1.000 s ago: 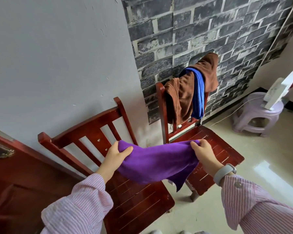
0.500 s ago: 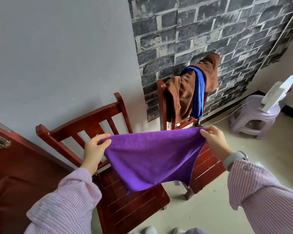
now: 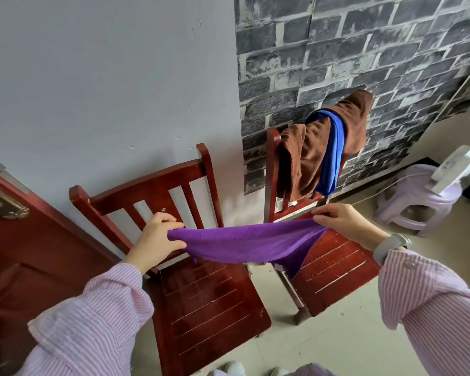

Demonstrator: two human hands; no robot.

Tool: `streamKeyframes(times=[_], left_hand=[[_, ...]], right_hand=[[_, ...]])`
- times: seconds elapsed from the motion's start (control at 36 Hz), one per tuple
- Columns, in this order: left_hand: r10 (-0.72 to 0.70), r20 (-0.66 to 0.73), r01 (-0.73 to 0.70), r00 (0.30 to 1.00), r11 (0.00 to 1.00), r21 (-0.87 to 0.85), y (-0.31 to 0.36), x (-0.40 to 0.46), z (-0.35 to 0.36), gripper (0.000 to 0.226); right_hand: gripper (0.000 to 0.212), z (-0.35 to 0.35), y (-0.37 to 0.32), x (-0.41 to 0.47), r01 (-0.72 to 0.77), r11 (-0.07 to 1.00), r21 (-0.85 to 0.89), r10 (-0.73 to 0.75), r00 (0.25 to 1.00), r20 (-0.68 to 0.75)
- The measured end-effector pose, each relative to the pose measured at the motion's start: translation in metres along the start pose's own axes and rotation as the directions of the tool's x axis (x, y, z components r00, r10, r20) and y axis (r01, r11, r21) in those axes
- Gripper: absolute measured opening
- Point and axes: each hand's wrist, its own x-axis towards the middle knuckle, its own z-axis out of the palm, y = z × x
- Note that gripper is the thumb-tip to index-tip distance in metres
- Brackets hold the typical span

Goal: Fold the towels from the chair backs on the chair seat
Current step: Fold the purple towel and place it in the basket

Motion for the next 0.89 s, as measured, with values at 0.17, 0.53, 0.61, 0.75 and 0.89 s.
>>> streamKeyframes(times=[0.17,0.53,0.61,0.75,0.89], left_hand=[[0.006,-0.135,0.013,0.991,0.99,0.138,-0.017,0.002,0.0,0.023],[-0.15,-0.39,0.204,0.909,0.974,0.102,-0.056,0.005,-0.02,0.023],[-0.181,-0.447,0.229,0.876,0.972,0.056,-0.064,0.013,-0.026,0.024],[-0.144,-0.511,0.189,0.847,0.981,0.037,-0.092,0.009,-0.026,0.023],[-0.094,-0.468,0.129,0.879,0.991,0.043,-0.132,-0.016,0.003,0.019]], right_hand=[[0.025,0.013,-0.002,0.007,0.042,0.952,-0.305,-0.031,0.999,0.038],[0.006,0.064,-0.045,0.045,0.018,0.98,-0.2,-0.053,0.984,-0.171],[0.011,0.079,-0.06,0.056,0.038,0.992,-0.122,-0.062,0.978,-0.2],[0.009,0.104,-0.069,0.064,0.067,0.995,-0.079,-0.083,0.974,-0.212],[0.01,0.132,-0.052,0.052,0.05,0.998,-0.042,-0.057,0.984,-0.17]])
